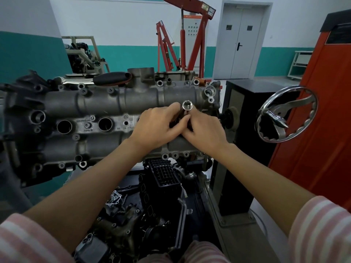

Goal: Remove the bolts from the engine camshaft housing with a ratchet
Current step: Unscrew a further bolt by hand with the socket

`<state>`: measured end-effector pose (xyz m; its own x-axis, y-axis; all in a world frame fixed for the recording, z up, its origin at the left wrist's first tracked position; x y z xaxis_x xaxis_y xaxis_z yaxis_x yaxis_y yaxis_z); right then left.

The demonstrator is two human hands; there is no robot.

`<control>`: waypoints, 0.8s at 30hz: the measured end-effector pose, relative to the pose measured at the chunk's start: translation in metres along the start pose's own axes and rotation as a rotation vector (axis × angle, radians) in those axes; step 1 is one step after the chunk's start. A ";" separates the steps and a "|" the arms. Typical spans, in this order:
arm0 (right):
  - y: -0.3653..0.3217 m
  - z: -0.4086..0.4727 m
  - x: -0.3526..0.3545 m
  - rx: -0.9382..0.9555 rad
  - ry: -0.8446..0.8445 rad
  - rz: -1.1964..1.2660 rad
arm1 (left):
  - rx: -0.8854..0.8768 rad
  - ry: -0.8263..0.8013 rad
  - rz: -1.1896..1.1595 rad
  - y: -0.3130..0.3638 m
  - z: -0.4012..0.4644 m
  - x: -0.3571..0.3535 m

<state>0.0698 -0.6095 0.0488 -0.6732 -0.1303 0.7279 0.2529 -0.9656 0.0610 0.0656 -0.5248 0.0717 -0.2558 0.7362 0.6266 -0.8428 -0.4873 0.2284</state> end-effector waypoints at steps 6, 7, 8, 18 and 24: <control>0.001 0.001 0.001 -0.023 -0.002 -0.007 | -0.027 0.006 0.046 0.004 -0.001 -0.001; 0.000 0.001 0.003 -0.018 0.017 0.012 | -0.025 0.016 0.048 0.002 -0.001 0.000; 0.000 0.000 0.005 -0.014 0.042 0.032 | -0.029 0.027 0.042 0.002 -0.001 0.001; 0.000 0.001 0.001 -0.002 0.005 -0.008 | 0.004 0.011 0.026 0.001 0.001 -0.001; 0.001 0.002 -0.002 -0.008 -0.012 -0.032 | -0.001 0.038 0.045 -0.003 -0.001 0.000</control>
<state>0.0724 -0.6097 0.0486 -0.6725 -0.0967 0.7337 0.2261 -0.9709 0.0793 0.0676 -0.5233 0.0701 -0.3117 0.7307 0.6074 -0.8306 -0.5200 0.1993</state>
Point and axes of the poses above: each hand's wrist, its own z-axis towards the middle knuckle, its own x-axis out of the back of the hand, y = z × x, the point moved 9 cm from there along z, towards the middle knuckle, and after that the axes turned 14 degrees about -z, right-handed, at the moved point
